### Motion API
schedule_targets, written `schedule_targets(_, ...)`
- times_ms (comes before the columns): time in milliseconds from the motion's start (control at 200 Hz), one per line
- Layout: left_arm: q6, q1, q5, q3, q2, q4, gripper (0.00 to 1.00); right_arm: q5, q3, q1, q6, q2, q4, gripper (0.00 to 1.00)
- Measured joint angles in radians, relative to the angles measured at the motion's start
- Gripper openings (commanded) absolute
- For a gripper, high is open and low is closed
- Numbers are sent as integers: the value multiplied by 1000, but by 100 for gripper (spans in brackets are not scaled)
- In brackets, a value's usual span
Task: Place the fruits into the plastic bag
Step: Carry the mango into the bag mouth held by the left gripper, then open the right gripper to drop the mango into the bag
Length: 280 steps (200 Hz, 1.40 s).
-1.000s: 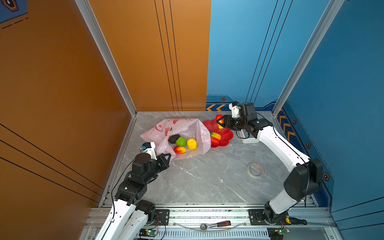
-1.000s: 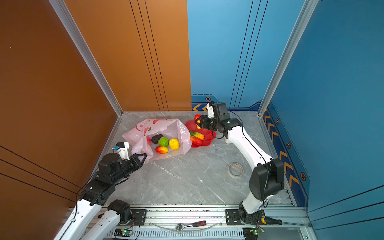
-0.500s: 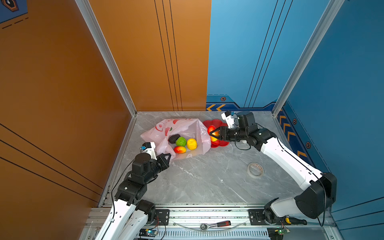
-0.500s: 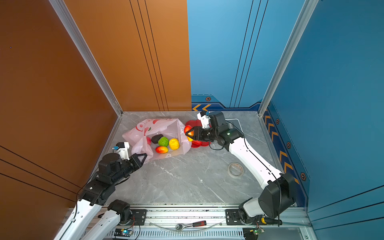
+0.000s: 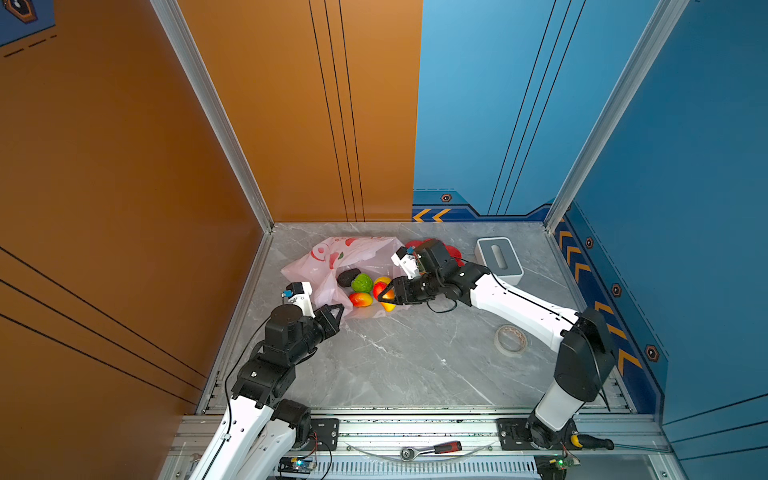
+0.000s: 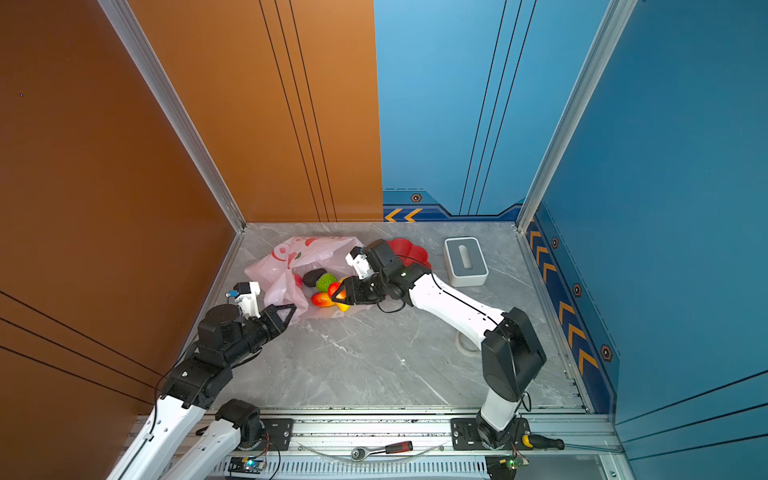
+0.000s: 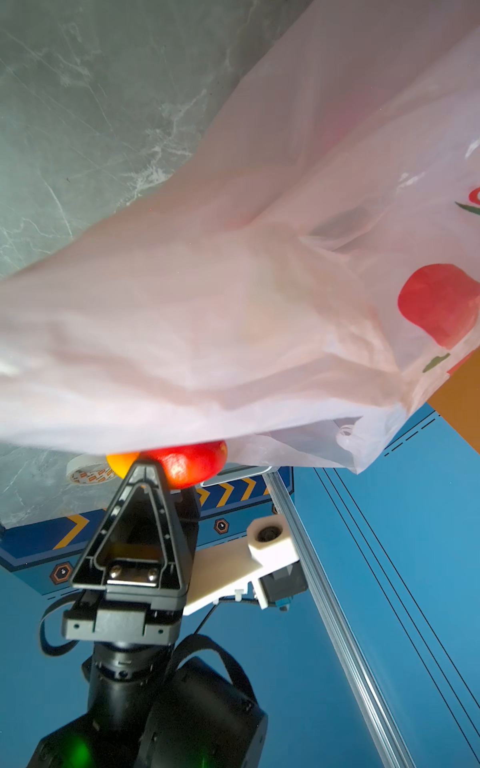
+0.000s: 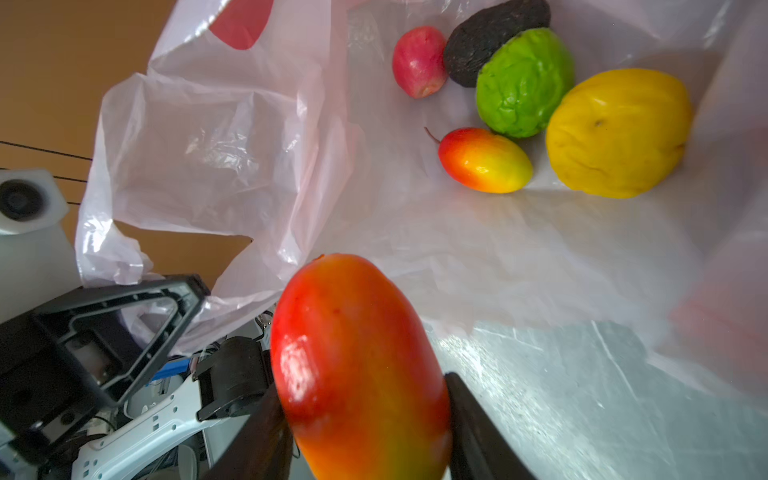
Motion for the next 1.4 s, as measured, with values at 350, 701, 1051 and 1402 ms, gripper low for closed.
schedule_targets(350, -13, 0, 8, -8, 0, 7, 0, 40, 236, 18, 62, 272, 36, 50)
schedule_targets(701, -22, 0, 26, -27, -9, 23, 0, 228, 414, 45, 177, 477, 95, 51)
schedule_targets(1051, -23, 0, 34, -50, -42, 29, 0, 350, 470, 19, 333, 584, 230, 55)
schedule_targets(1402, -37, 0, 34, -56, -48, 28, 0, 361, 484, -8, 418, 606, 295, 67)
